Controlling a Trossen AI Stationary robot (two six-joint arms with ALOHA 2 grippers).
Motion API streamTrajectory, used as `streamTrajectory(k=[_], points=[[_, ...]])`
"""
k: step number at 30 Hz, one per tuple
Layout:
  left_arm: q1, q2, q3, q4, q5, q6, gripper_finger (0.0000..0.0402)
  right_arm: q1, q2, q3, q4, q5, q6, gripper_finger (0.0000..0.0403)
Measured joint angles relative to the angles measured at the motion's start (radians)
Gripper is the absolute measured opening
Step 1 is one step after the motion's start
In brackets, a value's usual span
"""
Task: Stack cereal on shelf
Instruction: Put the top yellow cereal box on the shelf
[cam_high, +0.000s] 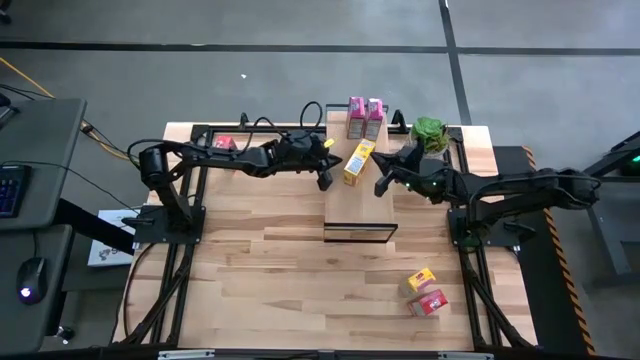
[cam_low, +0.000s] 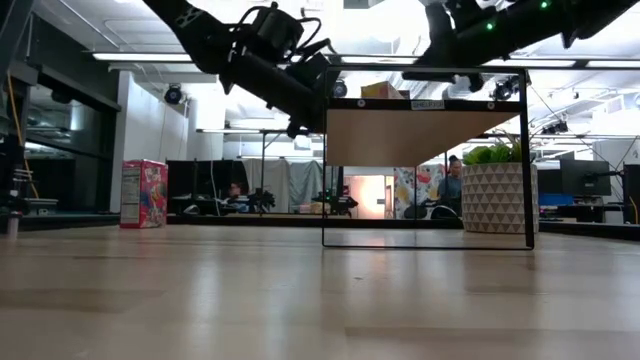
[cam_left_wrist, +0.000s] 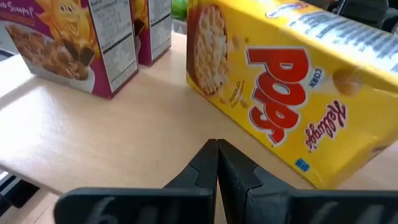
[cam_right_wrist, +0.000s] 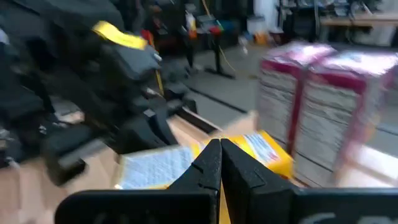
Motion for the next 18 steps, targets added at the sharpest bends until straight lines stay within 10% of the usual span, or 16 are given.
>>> streamTrajectory(k=[18], points=[[0.002, 0.0, -0.002, 0.059, 0.0, -0.027, 0.0, -0.009, 0.09, -0.008, 0.071, -0.075, 0.02, 0.0]])
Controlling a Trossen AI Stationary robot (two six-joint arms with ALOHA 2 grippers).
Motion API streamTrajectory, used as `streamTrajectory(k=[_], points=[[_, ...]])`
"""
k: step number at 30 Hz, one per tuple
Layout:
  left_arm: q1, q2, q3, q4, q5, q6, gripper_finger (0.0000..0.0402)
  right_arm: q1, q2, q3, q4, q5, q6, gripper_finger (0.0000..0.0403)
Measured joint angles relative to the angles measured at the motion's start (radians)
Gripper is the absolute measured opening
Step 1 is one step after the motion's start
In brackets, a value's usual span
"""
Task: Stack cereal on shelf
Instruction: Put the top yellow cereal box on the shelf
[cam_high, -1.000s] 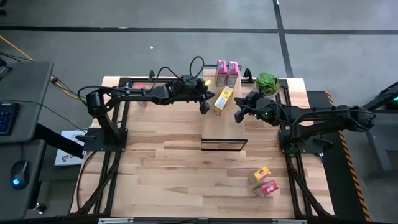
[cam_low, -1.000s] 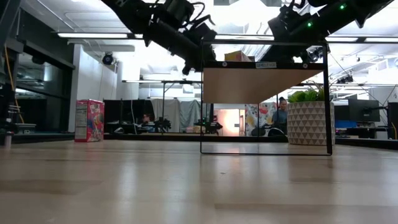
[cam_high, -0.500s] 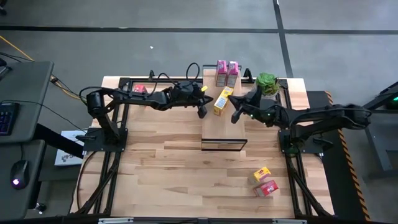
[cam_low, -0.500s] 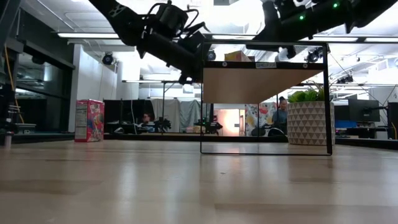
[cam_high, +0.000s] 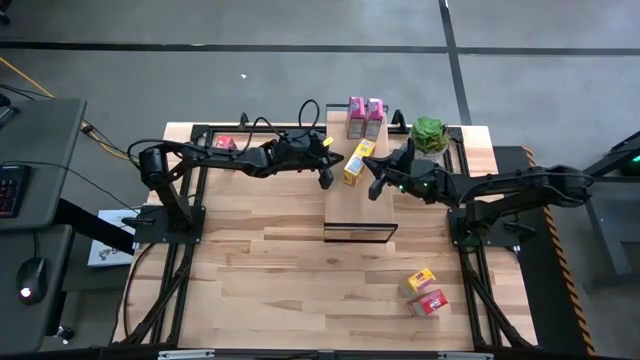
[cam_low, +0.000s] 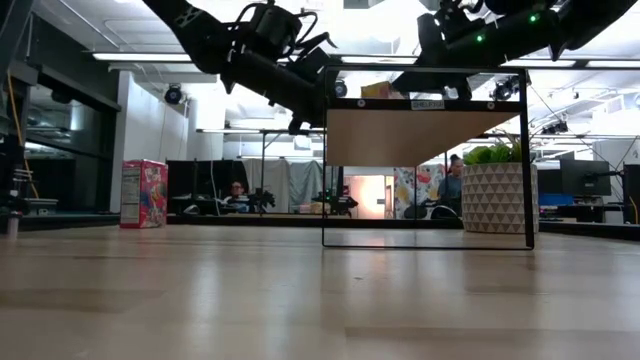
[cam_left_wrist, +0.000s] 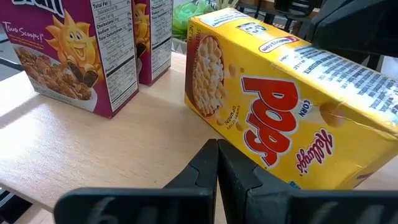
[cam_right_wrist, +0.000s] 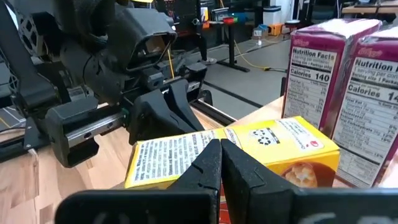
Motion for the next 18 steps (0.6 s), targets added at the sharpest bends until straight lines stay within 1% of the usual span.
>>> streamTrajectory(k=[10, 18], points=[[0.0, 0.0, 0.0, 0.008, 0.0, 0.0, 0.0, 0.0, -0.01, 0.001, -0.052, 0.006, 0.007, 0.0], [0.006, 0.0, 0.0, 0.008, 0.0, 0.001, 0.0, 0.026, -0.08, 0.049, -0.295, 0.003, 0.097, 0.0]])
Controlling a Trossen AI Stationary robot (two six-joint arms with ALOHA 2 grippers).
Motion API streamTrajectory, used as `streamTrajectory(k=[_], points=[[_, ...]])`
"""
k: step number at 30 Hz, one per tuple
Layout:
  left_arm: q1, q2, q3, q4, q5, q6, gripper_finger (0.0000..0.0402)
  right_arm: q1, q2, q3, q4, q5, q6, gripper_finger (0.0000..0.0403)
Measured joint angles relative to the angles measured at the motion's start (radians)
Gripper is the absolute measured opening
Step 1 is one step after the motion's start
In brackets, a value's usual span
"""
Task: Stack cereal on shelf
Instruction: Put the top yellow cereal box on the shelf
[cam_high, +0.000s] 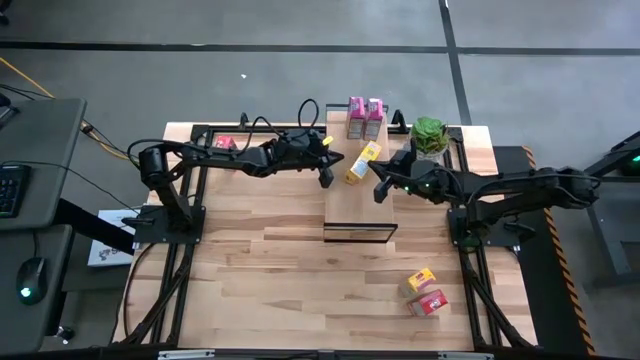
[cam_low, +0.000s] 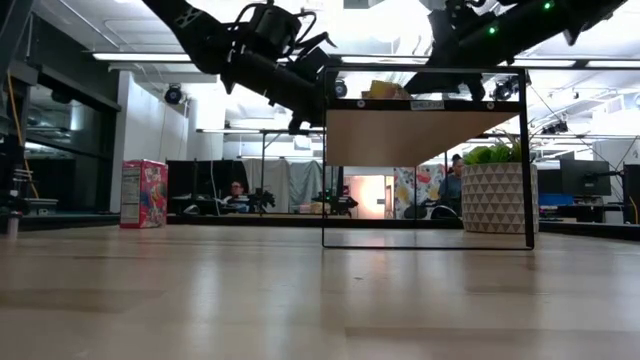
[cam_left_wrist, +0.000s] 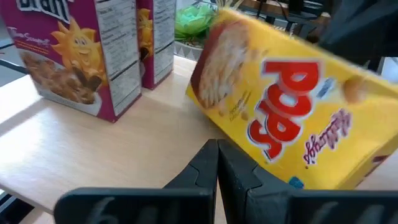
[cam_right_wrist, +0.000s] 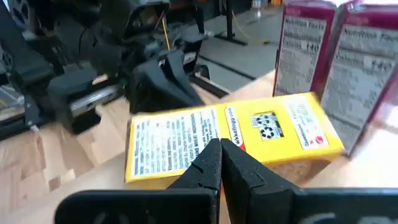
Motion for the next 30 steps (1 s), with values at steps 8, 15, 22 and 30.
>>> streamTrajectory(k=[8, 15, 22, 30], points=[[0.016, 0.0, 0.001, -0.001, -0.001, 0.0, 0.0, 0.039, -0.007, 0.05, -0.24, -0.039, 0.069, 0.0], [0.047, -0.048, 0.002, -0.084, -0.001, 0.025, 0.0, 0.081, -0.024, 0.074, -0.283, 0.188, 0.062, 0.0], [0.047, -0.113, 0.002, -0.163, 0.001, 0.052, 0.0, 0.034, -0.024, 0.074, -0.371, 0.268, 0.119, 0.0], [0.007, -0.116, 0.002, -0.161, 0.013, 0.054, 0.0, 0.001, -0.024, 0.07, -0.468, 0.303, 0.174, 0.0]])
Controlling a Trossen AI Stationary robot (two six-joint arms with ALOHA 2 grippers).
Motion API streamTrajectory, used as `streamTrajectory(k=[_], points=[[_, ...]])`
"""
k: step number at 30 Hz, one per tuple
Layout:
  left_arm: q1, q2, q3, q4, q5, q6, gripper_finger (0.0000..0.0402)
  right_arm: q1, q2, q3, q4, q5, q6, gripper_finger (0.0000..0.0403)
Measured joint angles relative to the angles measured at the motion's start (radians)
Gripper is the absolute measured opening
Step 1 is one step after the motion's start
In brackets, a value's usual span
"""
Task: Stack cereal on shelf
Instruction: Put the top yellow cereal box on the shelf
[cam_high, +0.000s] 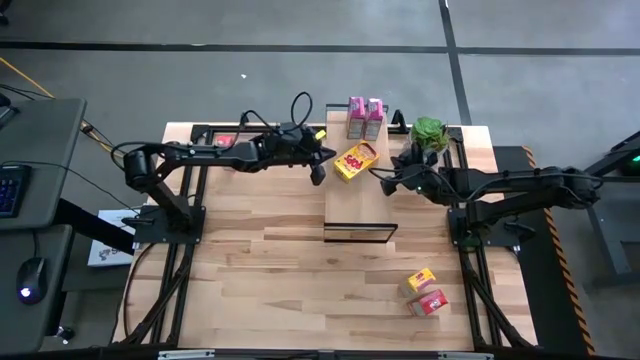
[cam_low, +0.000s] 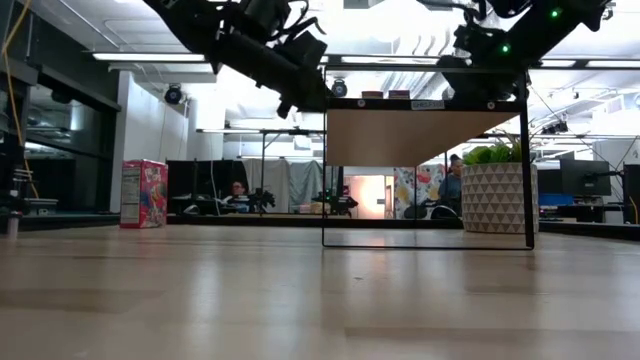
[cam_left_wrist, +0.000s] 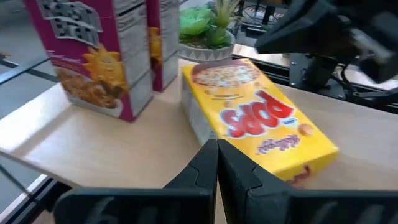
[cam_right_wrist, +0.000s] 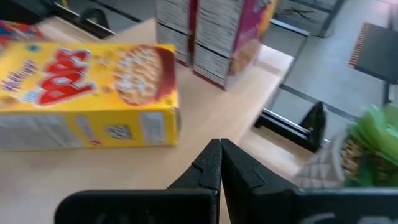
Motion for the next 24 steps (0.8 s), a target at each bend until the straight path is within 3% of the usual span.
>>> streamTrajectory(k=[12, 18, 24], points=[[-0.083, 0.0, -0.032, 0.102, 0.0, 0.015, 0.0, -0.007, 0.0, -0.001, -0.049, 0.006, 0.016, 0.0], [-0.07, 0.001, -0.135, 0.246, -0.001, -0.029, 0.0, -0.007, 0.0, -0.001, -0.076, 0.006, 0.022, 0.0], [-0.06, 0.0, -0.156, 0.287, 0.032, -0.046, 0.0, -0.007, 0.001, -0.001, -0.077, 0.006, 0.021, 0.0]])
